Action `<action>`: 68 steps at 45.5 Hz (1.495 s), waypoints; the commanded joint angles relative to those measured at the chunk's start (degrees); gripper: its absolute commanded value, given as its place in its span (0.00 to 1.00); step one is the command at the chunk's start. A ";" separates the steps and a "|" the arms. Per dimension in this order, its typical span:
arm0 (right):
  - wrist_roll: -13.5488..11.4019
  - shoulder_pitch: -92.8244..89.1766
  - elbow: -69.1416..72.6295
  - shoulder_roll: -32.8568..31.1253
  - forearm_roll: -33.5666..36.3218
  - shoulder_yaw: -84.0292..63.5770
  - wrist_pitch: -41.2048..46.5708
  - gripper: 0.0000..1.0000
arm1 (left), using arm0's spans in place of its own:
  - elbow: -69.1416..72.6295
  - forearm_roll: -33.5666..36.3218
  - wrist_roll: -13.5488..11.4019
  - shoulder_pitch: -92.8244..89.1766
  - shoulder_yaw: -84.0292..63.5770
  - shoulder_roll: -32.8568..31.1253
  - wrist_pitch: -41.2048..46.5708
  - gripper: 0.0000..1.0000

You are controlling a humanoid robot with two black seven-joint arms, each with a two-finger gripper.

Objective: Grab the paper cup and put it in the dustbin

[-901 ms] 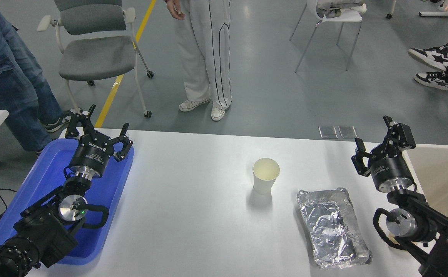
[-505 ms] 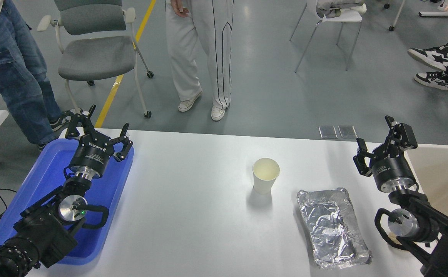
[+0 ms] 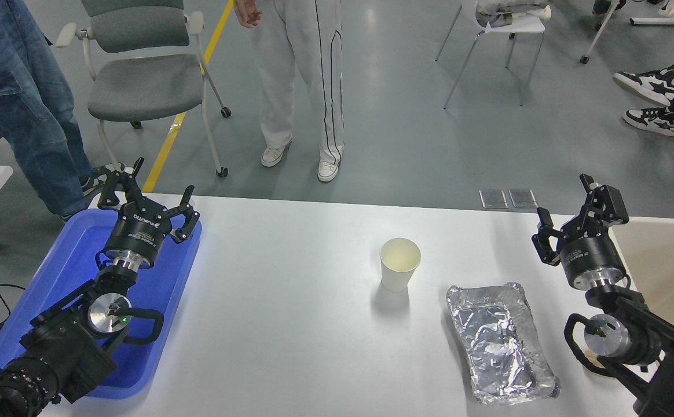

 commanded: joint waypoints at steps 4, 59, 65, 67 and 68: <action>0.00 -0.26 -0.04 -0.71 0.00 -0.09 0.00 1.00 | 0.03 0.00 -0.01 0.08 -0.09 0.01 0.05 1.00; 0.00 2.55 0.32 -8.18 1.23 -11.60 0.00 1.00 | -0.06 0.09 -0.01 0.00 0.00 -0.08 -0.04 1.00; 0.00 5.18 0.67 -11.70 2.37 -18.36 1.23 1.00 | -0.06 0.00 -0.01 0.00 0.00 -0.08 -0.04 1.00; 0.00 6.41 0.67 -12.75 3.16 -20.91 1.84 1.00 | -0.06 0.00 -0.01 0.00 0.00 -0.08 -0.04 1.00; 0.00 7.03 0.58 -13.28 3.42 -22.22 1.93 1.00 | -0.06 0.00 -0.01 0.00 0.00 -0.08 -0.04 1.00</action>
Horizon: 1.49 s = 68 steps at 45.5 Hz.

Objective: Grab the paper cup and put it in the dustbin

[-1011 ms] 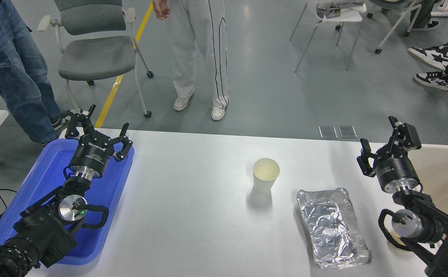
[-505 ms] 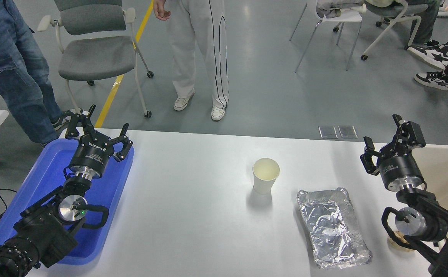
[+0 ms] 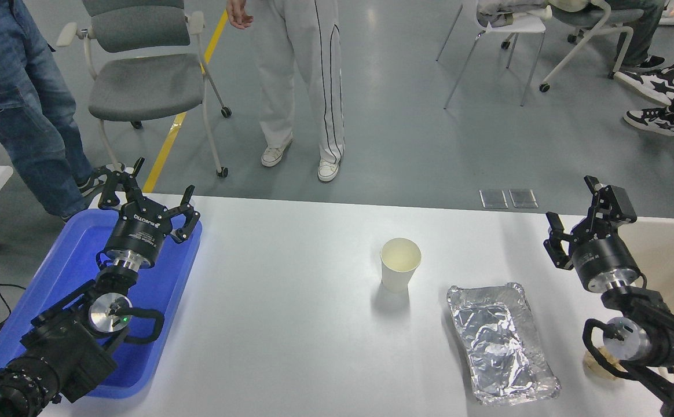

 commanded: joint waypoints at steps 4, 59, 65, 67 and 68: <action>0.00 6.84 0.53 -7.15 1.97 -17.56 1.75 1.00 | 0.00 -0.03 0.00 0.00 0.00 0.00 0.00 1.00; 0.00 67.84 9.67 -4.96 0.83 -110.83 23.54 1.00 | 0.00 -0.03 0.00 0.00 -0.09 0.00 0.00 1.00; -0.26 72.42 11.34 -1.62 -3.81 -111.71 27.41 1.00 | 0.00 0.05 0.00 -0.08 0.00 0.00 0.00 1.00; -0.78 74.52 12.21 -0.66 -8.47 -111.89 28.64 1.00 | 0.00 0.05 0.00 -0.08 0.00 0.00 0.00 1.00; -1.40 75.92 13.09 -0.22 -11.01 -111.98 29.25 1.00 | 0.00 0.05 0.00 0.00 0.00 0.00 0.00 1.00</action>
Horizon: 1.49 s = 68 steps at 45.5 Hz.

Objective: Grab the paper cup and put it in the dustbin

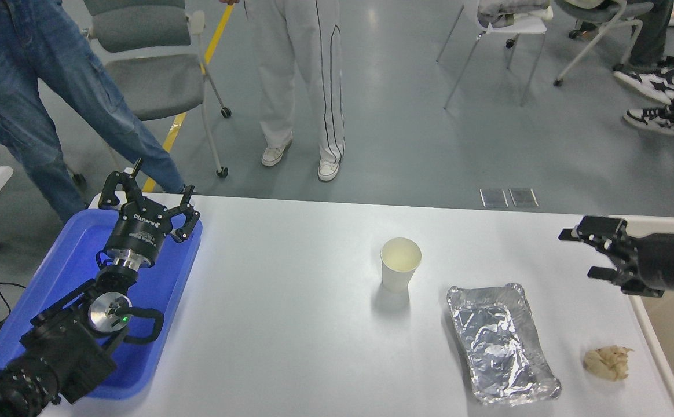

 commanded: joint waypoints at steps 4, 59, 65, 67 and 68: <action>-5.64 17.28 9.12 6.58 -17.54 -6.98 8.40 1.00 | 0.00 -0.06 0.00 0.00 0.05 0.01 0.00 1.00; -22.27 43.93 16.60 25.13 -16.68 5.59 22.29 1.00 | 0.09 -0.06 0.00 0.00 0.05 0.01 -0.09 1.00; -22.35 41.73 14.23 25.66 -16.68 5.67 22.29 1.00 | 0.00 0.03 0.00 0.00 0.05 0.01 -0.09 1.00; -22.27 40.85 13.27 26.01 -16.33 5.67 22.29 1.00 | 0.00 0.03 0.00 0.00 0.05 0.01 -0.09 1.00; -22.35 40.24 12.83 26.27 -16.24 5.76 22.29 1.00 | 0.00 0.03 0.00 0.00 0.05 0.01 -0.09 1.00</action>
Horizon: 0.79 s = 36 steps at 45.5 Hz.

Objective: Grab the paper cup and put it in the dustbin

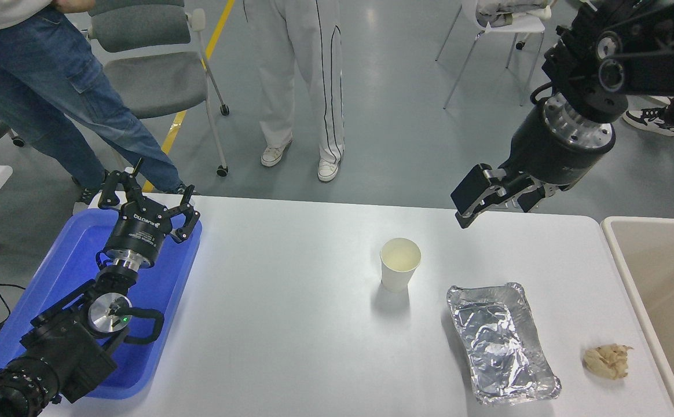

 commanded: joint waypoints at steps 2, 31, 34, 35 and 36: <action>-0.11 -4.17 -3.95 1.93 0.49 0.22 0.06 1.00 | -0.02 0.05 0.00 0.03 0.02 0.00 -0.04 1.00; -0.20 -19.38 -9.04 6.77 0.84 1.10 -24.46 1.00 | -0.20 0.05 0.09 0.03 0.10 0.00 -0.12 1.00; -0.20 -21.13 -10.80 6.86 0.84 1.10 -24.73 1.00 | -0.20 0.05 0.09 0.03 0.10 0.00 -0.12 1.00; -0.20 -21.92 -11.50 6.95 0.84 1.10 -24.73 1.00 | -0.20 0.05 0.09 0.03 0.10 0.00 -0.12 1.00; -0.20 -22.80 -12.29 7.03 0.84 1.19 -24.81 1.00 | -0.20 0.05 0.09 0.03 0.10 0.00 -0.12 1.00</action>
